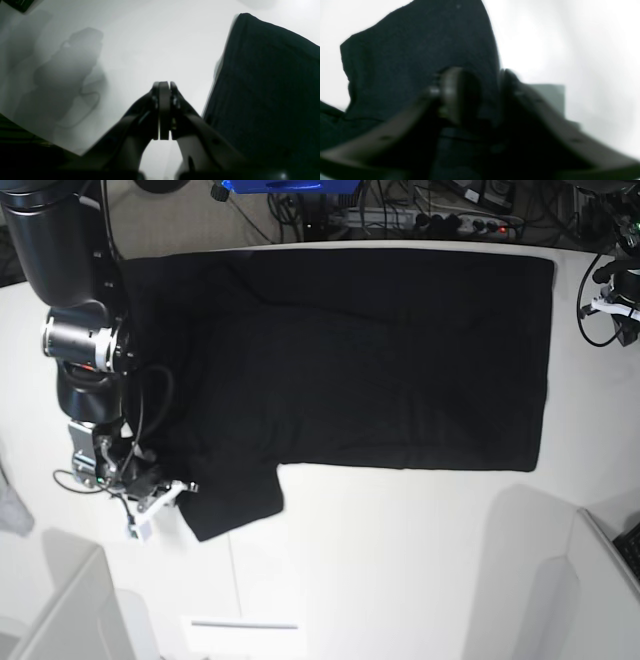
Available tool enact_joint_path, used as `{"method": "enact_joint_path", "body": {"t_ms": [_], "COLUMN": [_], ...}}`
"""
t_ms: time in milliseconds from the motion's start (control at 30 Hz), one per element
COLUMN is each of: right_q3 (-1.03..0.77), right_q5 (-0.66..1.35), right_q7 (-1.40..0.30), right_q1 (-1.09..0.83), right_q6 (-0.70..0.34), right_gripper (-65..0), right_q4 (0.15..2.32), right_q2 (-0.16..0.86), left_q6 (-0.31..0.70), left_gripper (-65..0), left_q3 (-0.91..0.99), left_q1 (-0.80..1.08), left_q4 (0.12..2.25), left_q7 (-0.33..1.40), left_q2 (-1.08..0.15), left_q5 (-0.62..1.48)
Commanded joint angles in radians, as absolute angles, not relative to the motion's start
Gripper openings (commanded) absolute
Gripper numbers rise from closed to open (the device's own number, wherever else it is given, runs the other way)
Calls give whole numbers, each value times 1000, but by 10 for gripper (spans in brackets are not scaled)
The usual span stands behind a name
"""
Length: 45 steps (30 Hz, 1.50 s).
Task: Fold the T-shirt properly
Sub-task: 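Grasp the hem corners with both grippers, then lift the hem and fold it toward the collar with both grippers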
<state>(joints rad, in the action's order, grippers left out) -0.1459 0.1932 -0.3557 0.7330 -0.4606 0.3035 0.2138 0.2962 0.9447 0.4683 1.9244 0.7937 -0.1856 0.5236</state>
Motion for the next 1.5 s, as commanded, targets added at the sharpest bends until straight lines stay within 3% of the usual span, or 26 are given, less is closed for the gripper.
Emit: {"method": "enact_joint_path", "body": {"t_ms": [0, 33, 67, 200, 233, 400, 433, 500, 867, 1067, 1467], "right_q3": [-143, -143, -143, -143, -143, -143, -143, -143, -143, -143, -143], "right_q5": [193, 193, 193, 193, 193, 193, 193, 193, 193, 193, 193], "right_q7": [-338, -326, -320, -314, -314, -315, -315, -315, -315, -315, -317], "right_q1": [759, 759, 757, 757, 757, 757, 757, 757, 757, 759, 759], "right_q6": [-464, -464, -464, -464, -464, -464, -464, -464, -464, -464, -464], "right_gripper": [-573, -638, -650, -650, -650, -650, -650, -650, -650, -650, -650], "right_q4": [311, 311, 311, 311, 311, 311, 311, 311, 311, 311, 311], "right_q2": [223, 223, 223, 223, 223, 222, 222, 222, 223, 223, 223], "left_q6": [300, 300, 300, 300, 300, 298, 298, 298, 294, 295, 295], "left_gripper": [-650, -650, -650, -650, -614, -140, -82, -26, -28, -26, -26], "left_q3": [949, 949, 949, 926, 914, 839, 825, 785, 496, 409, 249], "left_q1": [467, 466, 464, 437, 429, 348, 323, 255, -125, -346, -495], "left_q4": [1940, 1940, 1940, 1936, 1923, 1836, 1810, 1742, 1293, 1069, 849], "left_q7": [773, 773, 774, 774, 774, 774, 774, 774, 768, 766, 693], "left_q2": [-200, -200, -200, -205, -208, -289, -303, -329, -443, -440, -389], "left_q5": [526, 526, 526, 524, 524, 524, 524, 524, 515, 314, 263]}}
